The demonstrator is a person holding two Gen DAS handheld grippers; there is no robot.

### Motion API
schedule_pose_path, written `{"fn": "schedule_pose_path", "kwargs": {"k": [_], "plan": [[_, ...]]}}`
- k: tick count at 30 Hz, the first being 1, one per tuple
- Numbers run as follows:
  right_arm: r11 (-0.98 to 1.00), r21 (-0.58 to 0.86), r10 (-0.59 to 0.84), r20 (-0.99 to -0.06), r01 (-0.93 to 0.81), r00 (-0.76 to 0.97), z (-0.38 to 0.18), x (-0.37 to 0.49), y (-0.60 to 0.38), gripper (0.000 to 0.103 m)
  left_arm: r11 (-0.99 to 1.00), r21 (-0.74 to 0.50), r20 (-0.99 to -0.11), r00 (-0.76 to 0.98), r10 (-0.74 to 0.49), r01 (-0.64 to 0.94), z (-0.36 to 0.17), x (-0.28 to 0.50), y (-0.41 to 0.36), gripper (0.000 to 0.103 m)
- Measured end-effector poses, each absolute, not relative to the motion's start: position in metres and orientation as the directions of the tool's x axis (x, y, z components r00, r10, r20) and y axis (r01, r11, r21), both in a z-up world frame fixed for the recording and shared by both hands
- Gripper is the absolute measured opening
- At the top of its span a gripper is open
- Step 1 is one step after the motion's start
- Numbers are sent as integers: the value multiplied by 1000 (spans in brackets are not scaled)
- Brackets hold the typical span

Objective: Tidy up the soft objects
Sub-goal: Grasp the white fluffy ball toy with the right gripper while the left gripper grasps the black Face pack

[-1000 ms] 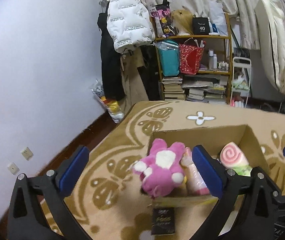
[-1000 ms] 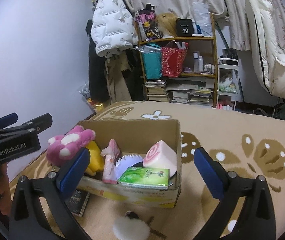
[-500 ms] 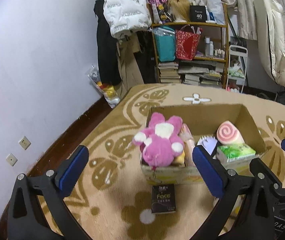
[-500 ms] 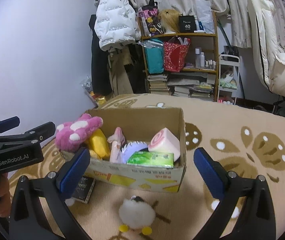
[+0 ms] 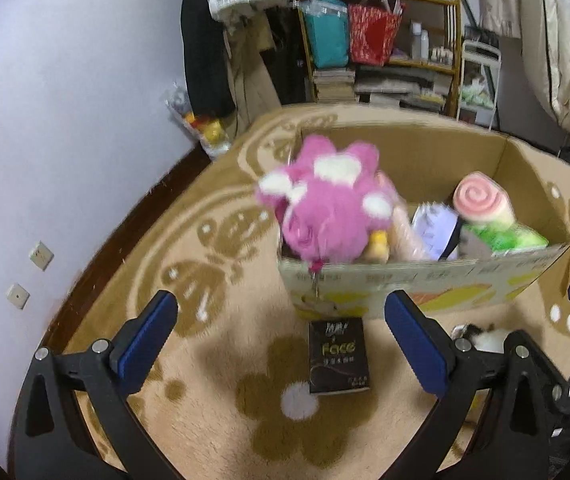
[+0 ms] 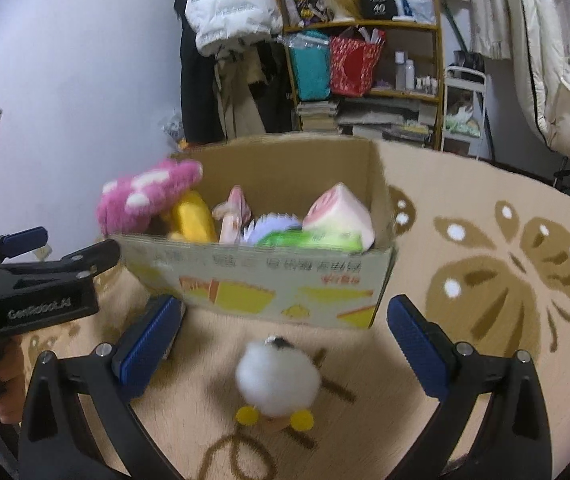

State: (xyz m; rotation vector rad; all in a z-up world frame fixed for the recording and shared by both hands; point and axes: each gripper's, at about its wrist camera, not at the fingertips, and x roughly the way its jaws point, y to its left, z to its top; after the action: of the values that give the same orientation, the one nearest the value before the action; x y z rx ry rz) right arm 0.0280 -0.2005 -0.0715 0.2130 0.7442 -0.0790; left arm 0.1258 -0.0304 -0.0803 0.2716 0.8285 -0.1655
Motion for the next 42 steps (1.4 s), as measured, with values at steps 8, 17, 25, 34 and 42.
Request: {"fn": "schedule_pose_path", "kwargs": {"k": [8, 17, 25, 34, 42], "plan": [[990, 104, 15, -752, 97, 659, -98, 37, -182, 103, 958, 128, -792, 607, -56, 256, -106, 136, -27, 102], [984, 145, 46, -772, 105, 634, -113, 42, -185, 100, 958, 134, -819, 572, -37, 254, -126, 143, -28, 102], [987, 144, 78, -831, 78, 550, -137, 50, -180, 74, 957, 136, -850, 526, -20, 256, -146, 148, -29, 102], [989, 136, 92, -858, 51, 505, -149, 52, -172, 58, 960, 87, -873, 484, -56, 267, -160, 149, -31, 93], [986, 158, 114, -867, 52, 485, -153, 50, -176, 52, 959, 63, -894, 442, -69, 278, -173, 150, -30, 90]]}}
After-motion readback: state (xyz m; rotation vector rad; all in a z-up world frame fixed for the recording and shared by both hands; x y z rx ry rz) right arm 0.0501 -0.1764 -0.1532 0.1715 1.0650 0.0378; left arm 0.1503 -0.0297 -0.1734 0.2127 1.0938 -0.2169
